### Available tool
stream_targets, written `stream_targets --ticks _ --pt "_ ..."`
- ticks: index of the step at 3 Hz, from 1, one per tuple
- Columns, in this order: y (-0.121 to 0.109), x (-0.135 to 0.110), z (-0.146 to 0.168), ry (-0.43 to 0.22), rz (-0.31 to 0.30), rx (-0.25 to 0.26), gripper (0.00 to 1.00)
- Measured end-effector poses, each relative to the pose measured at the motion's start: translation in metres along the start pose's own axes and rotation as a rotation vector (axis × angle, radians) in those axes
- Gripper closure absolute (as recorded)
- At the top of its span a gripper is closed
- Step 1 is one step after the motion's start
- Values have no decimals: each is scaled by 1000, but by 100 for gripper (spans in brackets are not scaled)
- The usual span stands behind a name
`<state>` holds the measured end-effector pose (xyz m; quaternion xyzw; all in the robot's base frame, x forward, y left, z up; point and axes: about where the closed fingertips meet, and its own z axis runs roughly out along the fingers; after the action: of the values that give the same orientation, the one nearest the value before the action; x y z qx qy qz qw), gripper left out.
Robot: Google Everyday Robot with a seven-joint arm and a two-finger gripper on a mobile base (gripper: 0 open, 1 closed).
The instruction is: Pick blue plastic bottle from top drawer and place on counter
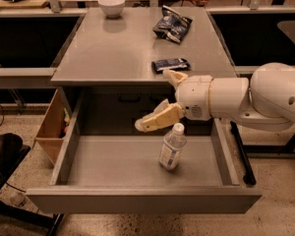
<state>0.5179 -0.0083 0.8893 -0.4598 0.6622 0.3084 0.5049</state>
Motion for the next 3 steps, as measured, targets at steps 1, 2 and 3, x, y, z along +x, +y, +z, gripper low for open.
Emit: stream_targets --ticks 1,2,3 --pt "-1 14 -9 -24 12 32 0" --pt "-1 35 -32 -50 14 72 0" --pt "4 65 -45 -44 22 77 0"
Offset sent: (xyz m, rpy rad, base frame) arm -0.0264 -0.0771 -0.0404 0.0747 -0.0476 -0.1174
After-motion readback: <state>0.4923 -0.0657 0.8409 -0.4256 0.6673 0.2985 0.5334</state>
